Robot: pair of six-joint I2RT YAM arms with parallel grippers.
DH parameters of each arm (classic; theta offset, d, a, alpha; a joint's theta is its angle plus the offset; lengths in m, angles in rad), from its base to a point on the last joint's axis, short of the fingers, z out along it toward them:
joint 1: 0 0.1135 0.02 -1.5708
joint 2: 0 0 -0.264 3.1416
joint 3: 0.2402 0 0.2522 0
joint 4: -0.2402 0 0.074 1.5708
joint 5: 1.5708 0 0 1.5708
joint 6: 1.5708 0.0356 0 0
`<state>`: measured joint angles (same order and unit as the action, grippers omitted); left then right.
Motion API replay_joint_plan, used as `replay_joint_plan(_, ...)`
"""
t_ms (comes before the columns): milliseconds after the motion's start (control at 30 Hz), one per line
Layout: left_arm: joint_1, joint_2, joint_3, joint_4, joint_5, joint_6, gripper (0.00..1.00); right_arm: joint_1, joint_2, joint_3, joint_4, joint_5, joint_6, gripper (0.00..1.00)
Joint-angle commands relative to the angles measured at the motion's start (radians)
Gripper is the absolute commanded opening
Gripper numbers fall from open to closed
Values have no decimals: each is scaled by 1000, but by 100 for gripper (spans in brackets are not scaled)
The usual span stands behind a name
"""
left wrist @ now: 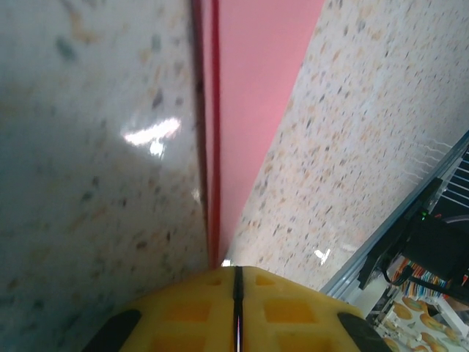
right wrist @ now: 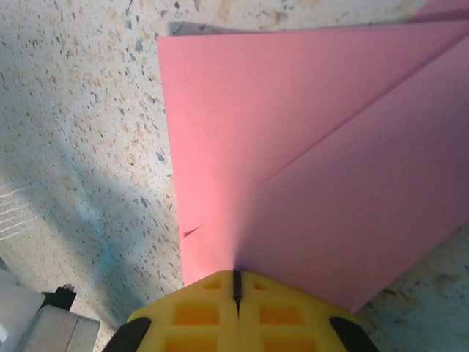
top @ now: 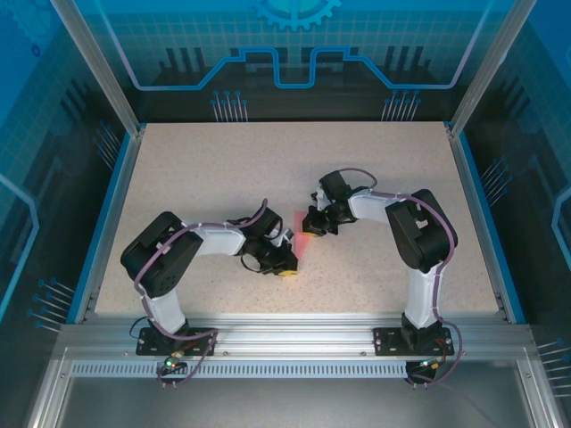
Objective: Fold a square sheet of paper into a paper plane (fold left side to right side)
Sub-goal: Fold the wing for the fifth time at the center of the table, then turn over the paper plane at the center of the table.
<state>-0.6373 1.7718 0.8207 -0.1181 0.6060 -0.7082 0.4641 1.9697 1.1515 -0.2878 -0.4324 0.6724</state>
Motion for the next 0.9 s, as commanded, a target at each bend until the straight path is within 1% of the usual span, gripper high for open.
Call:
replay_joint_plan(0, -3, -79, -4, -71, -6, 7, 13, -2, -3, 10, 12, 37, -26, 0)
replay_joint_plan(33, 5, -106, 3, -77, -14, 16, 15, -2, -18, 19, 6, 43, -33, 1)
replay_joint_plan(167, 55, -212, 23, -104, -64, 54, 22, -1, -109, 46, -16, 95, -63, 18)
replay_joint_plan(367, 155, -342, 25, -117, -167, 82, 41, 10, -250, 13, -87, 230, -66, 42)
replay_joint_plan(400, 171, -359, 23, -114, -185, 83, 43, 19, -270, 3, -106, 260, -57, 45)
replay_joint_plan(467, 198, -386, 27, -119, -233, 84, 51, 44, -295, -16, -131, 314, -31, 51)
replay_joint_plan(567, 223, -403, 43, -141, -293, 83, 57, 93, -308, -41, -149, 383, 26, 55)
replay_joint_plan(667, 234, -401, 54, -142, -317, 85, 62, 138, -282, -42, -137, 401, 56, 57)
replay_joint_plan(867, 236, -390, 66, -146, -327, 88, 64, 193, -170, 53, -227, 462, 68, 57)
